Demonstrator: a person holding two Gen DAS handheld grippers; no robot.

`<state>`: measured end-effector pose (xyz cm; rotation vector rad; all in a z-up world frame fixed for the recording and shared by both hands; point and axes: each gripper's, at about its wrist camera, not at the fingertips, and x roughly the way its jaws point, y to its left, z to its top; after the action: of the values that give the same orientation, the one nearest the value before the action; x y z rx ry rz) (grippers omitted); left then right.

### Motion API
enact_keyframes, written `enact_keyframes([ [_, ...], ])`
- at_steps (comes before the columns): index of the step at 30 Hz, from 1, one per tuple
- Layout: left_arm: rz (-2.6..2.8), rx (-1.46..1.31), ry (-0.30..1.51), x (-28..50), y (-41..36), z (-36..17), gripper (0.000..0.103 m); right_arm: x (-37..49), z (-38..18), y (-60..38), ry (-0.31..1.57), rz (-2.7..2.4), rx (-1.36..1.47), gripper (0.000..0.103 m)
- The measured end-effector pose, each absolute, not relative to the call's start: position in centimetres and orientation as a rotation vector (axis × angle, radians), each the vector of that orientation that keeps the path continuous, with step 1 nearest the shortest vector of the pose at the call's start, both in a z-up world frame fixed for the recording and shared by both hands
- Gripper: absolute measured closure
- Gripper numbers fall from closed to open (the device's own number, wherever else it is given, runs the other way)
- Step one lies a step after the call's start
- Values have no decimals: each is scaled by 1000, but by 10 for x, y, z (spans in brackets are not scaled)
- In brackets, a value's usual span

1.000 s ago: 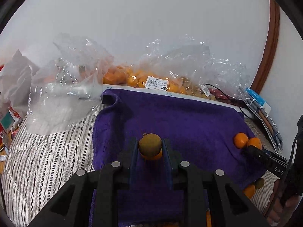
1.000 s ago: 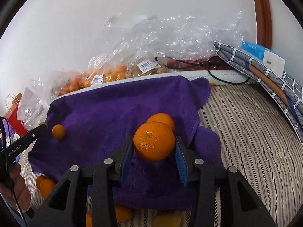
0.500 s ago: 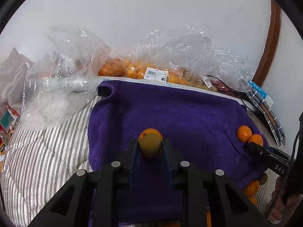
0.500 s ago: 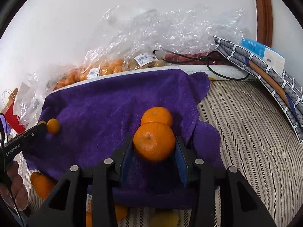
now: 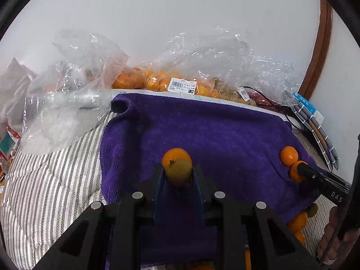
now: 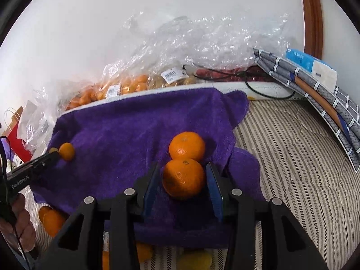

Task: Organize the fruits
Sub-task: 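Carry the yellow-green fruit onto the towel while the right tool carries its tangerine there, then open the left tool on the towel while the right tool releases its tangerine beside the other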

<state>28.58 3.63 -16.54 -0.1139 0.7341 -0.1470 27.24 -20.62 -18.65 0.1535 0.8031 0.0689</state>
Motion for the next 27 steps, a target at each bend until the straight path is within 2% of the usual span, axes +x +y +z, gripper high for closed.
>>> enact_keyframes([
  [11, -164, -102, 744, 288, 31, -167, 78, 265, -175, -206, 729, 70, 146, 56],
  [13, -163, -95, 737, 287, 30, -167, 74, 262, -172, -208, 710, 66, 150, 55],
  [19, -163, -137, 714, 286, 39, -162, 69, 257, -166, -216, 668, 51, 166, 52],
  [27, -163, -198, 683, 281, 51, -156, 67, 256, -168, -224, 671, 7, 183, 52],
])
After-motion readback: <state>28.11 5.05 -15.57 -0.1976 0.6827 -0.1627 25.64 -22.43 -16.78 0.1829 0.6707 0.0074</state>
